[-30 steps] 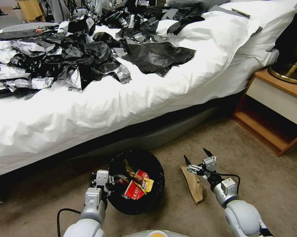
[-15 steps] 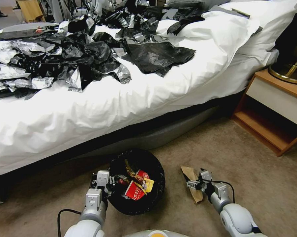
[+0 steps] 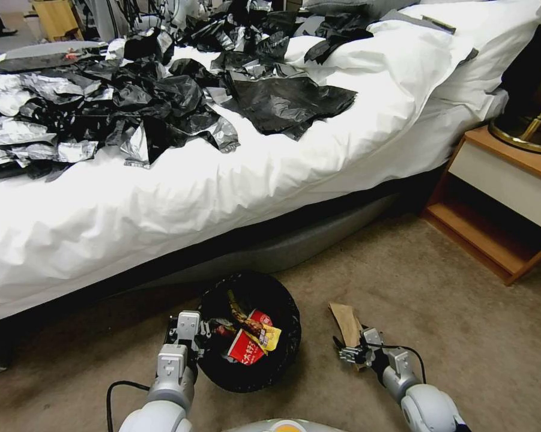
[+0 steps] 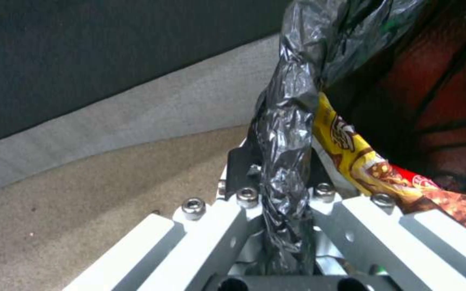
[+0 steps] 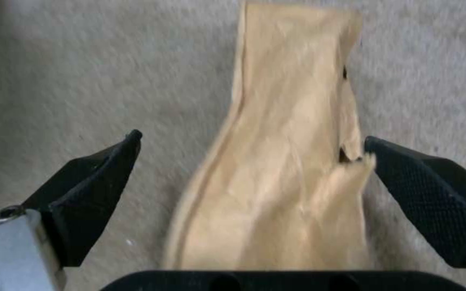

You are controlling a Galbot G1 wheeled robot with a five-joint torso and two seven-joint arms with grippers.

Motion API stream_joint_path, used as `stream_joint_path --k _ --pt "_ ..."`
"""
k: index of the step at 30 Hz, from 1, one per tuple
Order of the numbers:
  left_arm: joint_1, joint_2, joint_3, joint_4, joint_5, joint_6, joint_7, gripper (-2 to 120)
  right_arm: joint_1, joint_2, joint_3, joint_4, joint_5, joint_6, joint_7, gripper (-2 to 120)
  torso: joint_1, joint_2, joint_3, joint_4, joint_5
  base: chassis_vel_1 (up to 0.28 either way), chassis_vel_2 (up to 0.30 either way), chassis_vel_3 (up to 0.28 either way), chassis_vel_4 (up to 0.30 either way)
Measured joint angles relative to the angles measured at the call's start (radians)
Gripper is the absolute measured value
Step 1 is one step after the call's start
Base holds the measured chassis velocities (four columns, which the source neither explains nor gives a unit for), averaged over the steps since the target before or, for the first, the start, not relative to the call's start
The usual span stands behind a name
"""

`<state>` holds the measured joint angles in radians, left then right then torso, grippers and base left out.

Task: Pick up the trash bin, then pick up the garbage from the floor and place it into the trash bin.

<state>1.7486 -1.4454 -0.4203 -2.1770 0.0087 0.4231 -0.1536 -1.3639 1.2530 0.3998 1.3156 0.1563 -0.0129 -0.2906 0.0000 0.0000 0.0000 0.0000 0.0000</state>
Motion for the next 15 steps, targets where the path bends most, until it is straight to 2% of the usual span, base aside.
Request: stream_joint_path --k 8,10,12,15 --pt "0.002 0.0 -0.001 0.0 -0.001 0.0 0.001 0 0.028 0.011 0.007 -0.079 -0.015 0.038 0.0 86 0.0 0.0 0.0 0.0 0.0 0.0 0.0 0.0 0.0" --pt "0.001 0.0 -0.001 0.0 -0.001 0.0 0.001 0 0.03 0.011 0.011 -0.083 -0.016 0.048 0.002 75 0.0 0.0 0.0 0.0 -0.0001 0.0 0.0 0.0 0.0" --pt "0.0 0.0 -0.001 0.0 -0.001 0.0 0.001 0 0.03 0.011 0.012 -0.083 -0.016 0.048 0.002 73 0.0 0.0 0.0 0.0 -0.0001 0.0 0.0 0.0 0.0" --pt "0.0 -0.001 0.0 0.0 -0.001 0.0 0.001 0 0.033 0.01 0.017 -0.084 -0.016 0.056 0.005 57 0.0 0.0 0.0 0.0 0.0 0.0 0.0 0.0 0.0"
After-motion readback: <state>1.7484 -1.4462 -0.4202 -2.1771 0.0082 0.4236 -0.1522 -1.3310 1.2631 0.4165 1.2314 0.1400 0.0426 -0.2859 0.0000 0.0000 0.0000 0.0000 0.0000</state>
